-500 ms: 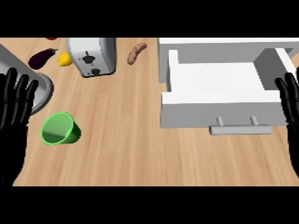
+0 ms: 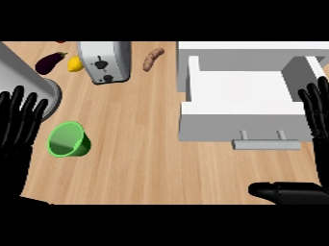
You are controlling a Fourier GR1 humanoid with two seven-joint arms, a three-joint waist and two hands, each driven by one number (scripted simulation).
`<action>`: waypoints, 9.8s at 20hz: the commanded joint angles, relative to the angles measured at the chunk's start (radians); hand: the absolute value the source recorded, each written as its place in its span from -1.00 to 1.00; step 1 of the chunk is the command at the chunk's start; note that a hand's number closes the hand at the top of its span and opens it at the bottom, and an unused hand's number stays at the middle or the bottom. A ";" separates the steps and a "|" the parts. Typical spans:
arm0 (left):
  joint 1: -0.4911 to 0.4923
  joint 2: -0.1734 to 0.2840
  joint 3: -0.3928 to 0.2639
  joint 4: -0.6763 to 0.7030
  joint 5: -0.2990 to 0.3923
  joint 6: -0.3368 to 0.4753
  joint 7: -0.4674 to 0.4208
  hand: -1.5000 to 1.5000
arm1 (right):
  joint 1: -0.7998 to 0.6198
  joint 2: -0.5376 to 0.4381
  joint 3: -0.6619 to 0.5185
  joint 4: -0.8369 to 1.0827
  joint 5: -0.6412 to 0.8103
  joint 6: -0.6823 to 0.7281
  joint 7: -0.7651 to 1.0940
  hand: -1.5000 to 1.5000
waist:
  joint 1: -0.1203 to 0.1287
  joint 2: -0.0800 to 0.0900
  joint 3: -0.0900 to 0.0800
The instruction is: Pick up the cup, place it into the drawer and close the drawer
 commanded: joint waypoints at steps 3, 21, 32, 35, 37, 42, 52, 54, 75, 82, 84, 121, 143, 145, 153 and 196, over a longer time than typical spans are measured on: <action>0.062 0.035 0.111 0.080 0.177 -0.107 -0.026 -1.00 | 0.000 -0.012 0.008 0.026 0.017 0.030 0.007 -1.00 | 0.000 -0.001 -0.001; 0.019 0.101 0.275 0.594 -0.004 -0.124 -0.310 -1.00 | 0.040 -0.031 -0.074 0.045 -0.048 0.101 -0.073 -1.00 | -0.009 -0.001 0.000; -0.188 0.124 0.282 1.149 -0.132 -0.095 -0.606 -1.00 | -0.063 -0.019 -0.051 0.029 -0.020 0.085 0.042 -1.00 | -0.011 0.001 -0.001; -0.180 0.167 0.314 1.240 -0.098 -0.148 -0.674 -1.00 | -0.023 0.011 -0.039 0.018 0.011 0.063 0.018 -1.00 | -0.008 0.000 -0.001; -0.227 0.209 0.339 1.380 -0.101 -0.183 -0.767 -1.00 | -0.062 -0.003 -0.068 0.129 -0.008 0.088 -0.062 -1.00 | -0.008 0.001 -0.001; -0.339 0.256 0.342 1.632 -0.144 -0.179 -0.928 -1.00 | -0.093 0.023 -0.031 0.142 0.033 0.064 -0.042 -1.00 | -0.010 0.002 -0.002; -0.396 0.278 0.333 1.838 -0.186 -0.185 -1.130 -1.00 | -0.026 -0.004 -0.062 0.028 -0.033 0.116 0.002 -1.00 | -0.023 0.005 -0.004; -0.456 0.248 0.332 1.847 -0.178 -0.149 -1.069 -1.00 | -0.090 -0.006 -0.079 0.115 -0.023 0.105 -0.009 -1.00 | -0.016 0.004 -0.003; -0.506 0.236 0.344 1.870 -0.158 -0.319 -1.103 -1.00 | -0.089 -0.048 -0.113 0.097 -0.088 0.166 0.017 -1.00 | -0.037 0.011 -0.006; -0.523 0.171 0.319 1.826 -0.152 -0.412 -1.100 1.00 | -0.080 -0.037 -0.118 0.152 -0.074 0.166 -0.051 -1.00 | -0.025 0.009 -0.004; -0.547 0.169 0.325 1.828 -0.134 -0.452 -1.054 1.00 | -0.137 -0.031 -0.112 0.191 -0.058 0.139 -0.005 -1.00 | -0.018 0.010 -0.004; -0.720 -0.031 0.151 1.086 -0.067 -0.084 -0.635 1.00 | -0.026 -0.028 -0.141 0.132 -0.062 0.161 -0.063 -1.00 | 0.003 -0.006 0.001; -1.253 -0.075 -0.128 1.384 0.094 0.350 -0.359 1.00 | -0.126 -0.020 -0.108 0.152 -0.022 0.132 -0.002 -1.00 | -0.033 0.006 0.000; -1.248 -0.075 -0.179 1.456 0.139 0.372 -0.414 1.00 | -0.046 -0.070 -0.169 0.148 -0.092 0.212 -0.055 -1.00 | -0.050 0.008 0.000; -1.342 -0.075 -0.345 1.563 0.280 0.448 -0.393 1.00 | -0.082 -0.046 -0.136 0.168 -0.063 0.193 -0.048 -1.00 | -0.065 0.011 0.001; -1.251 0.039 -0.575 1.363 0.453 0.607 -0.349 -1.00 | -0.029 -0.201 -0.095 0.022 0.002 0.385 0.017 1.00 | 0.012 -0.007 -0.001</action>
